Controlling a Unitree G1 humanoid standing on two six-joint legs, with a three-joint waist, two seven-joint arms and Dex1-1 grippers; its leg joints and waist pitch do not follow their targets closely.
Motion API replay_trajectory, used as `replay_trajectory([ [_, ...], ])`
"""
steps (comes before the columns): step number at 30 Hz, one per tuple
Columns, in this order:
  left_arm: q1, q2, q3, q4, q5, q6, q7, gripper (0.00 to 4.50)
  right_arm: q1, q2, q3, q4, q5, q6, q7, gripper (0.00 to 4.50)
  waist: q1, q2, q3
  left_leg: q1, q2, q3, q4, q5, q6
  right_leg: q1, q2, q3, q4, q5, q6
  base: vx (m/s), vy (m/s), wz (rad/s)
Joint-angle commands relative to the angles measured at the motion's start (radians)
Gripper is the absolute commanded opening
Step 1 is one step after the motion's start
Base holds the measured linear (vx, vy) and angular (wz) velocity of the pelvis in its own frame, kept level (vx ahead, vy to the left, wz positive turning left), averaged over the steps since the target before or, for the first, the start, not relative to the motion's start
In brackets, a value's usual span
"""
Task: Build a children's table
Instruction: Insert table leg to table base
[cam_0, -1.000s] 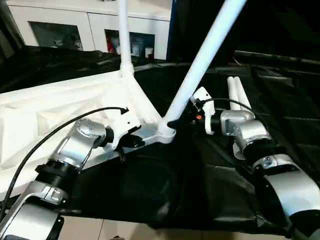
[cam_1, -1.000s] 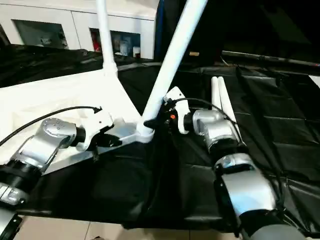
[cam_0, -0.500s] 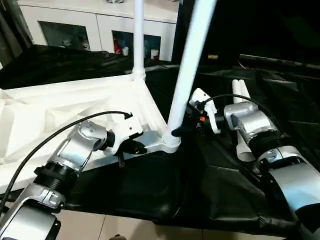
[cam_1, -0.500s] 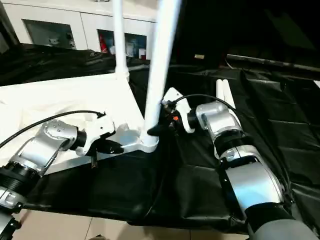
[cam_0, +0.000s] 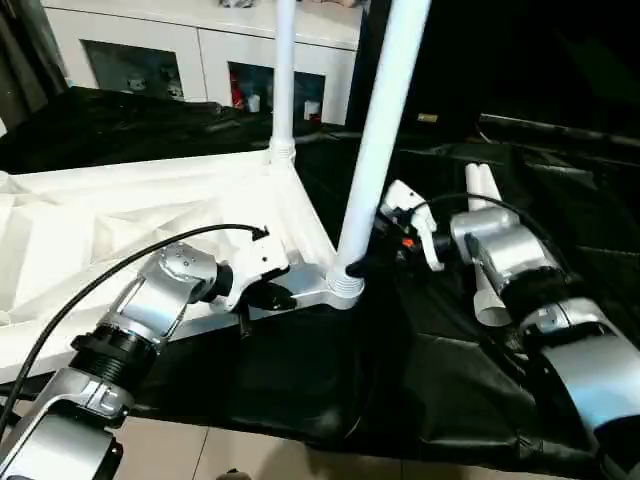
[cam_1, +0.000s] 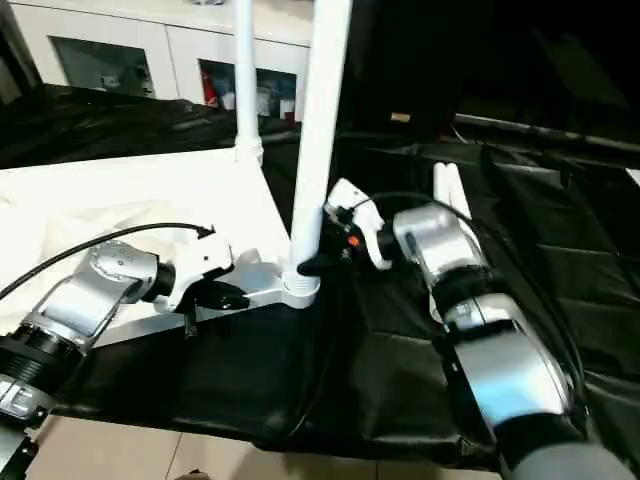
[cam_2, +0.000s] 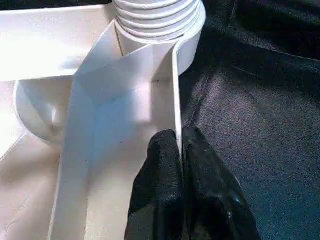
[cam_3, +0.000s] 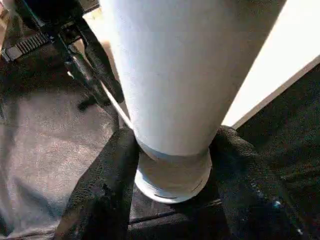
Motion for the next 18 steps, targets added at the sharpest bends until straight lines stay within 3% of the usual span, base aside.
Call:
replay_trajectory([
  [1, -0.003, -0.021, -0.021, -0.035, -0.017, -0.018, -0.023, 0.0, 0.086, 0.003, 0.071, 0.051, -0.062, 0.033, -0.015, 1.93, -0.005, 0.016, -0.056, 0.019, 0.04, -0.006, -0.056, -0.068, 0.038, 0.038, -0.061, 0.043, -0.056, 0.226, -0.277, 0.0, 0.0, 0.0],
  [3, -0.005, -0.025, -0.021, -0.033, -0.018, -0.019, -0.024, 0.0, 0.108, 0.01, 0.077, 0.038, -0.062, 0.037, -0.018, 1.93, -0.004, 0.017, -0.055, 0.02, 0.04, -0.006, -0.058, -0.081, 0.03, 0.038, -0.062, 0.043, -0.058, 0.21, -0.274, 0.0, 0.0, 0.0],
  [4, -0.009, -0.026, -0.021, -0.028, -0.018, -0.025, -0.026, 0.0, 0.121, 0.016, 0.08, 0.036, -0.064, 0.039, -0.027, 1.93, -0.004, 0.024, -0.056, 0.022, 0.041, -0.008, -0.059, -0.09, 0.023, 0.037, -0.062, 0.043, -0.058, 0.202, -0.273, 0.0, 0.0, 0.0],
  [5, -0.011, -0.026, -0.021, -0.026, -0.019, -0.03, -0.027, 0.0, 0.126, 0.018, 0.08, 0.038, -0.065, 0.038, -0.033, 1.93, -0.006, 0.019, -0.054, 0.021, 0.04, -0.007, -0.06, -0.095, 0.02, 0.037, -0.061, 0.044, -0.059, 0.202, -0.273, 0.0, 0.0, 0.0],
  [11, -0.027, -0.048, 0.011, -0.013, -0.034, -0.056, 0.005, 0.0, 0.131, 0.027, 0.067, 0.047, -0.065, 0.046, -0.072, 1.93, -0.008, 0.025, -0.051, 0.028, 0.044, -0.009, -0.07, -0.179, -0.018, 0.036, -0.065, 0.045, -0.069, 0.101, -0.265, 0.0, 0.0, 0.0],
  [12, -0.028, -0.049, 0.013, -0.014, -0.038, -0.055, 0.003, 0.28, 0.132, 0.026, 0.067, 0.046, -0.065, 0.046, -0.072, 1.93, -0.008, 0.025, -0.051, 0.03, 0.044, -0.009, -0.07, -0.183, -0.02, 0.035, -0.065, 0.045, -0.07, 0.1, -0.266, 0.0, 0.0, 0.0],
  [18, -0.064, -0.057, 0.11, -0.057, -0.17, 0.007, -0.065, 0.77, 0.128, 0.022, 0.061, 0.04, -0.061, 0.05, -0.083, 1.93, -0.006, 0.027, -0.043, 0.032, 0.044, -0.01, -0.08, -0.256, -0.045, 0.036, -0.068, 0.046, -0.079, 0.002, -0.271, 0.0, 0.0, 0.0],
])
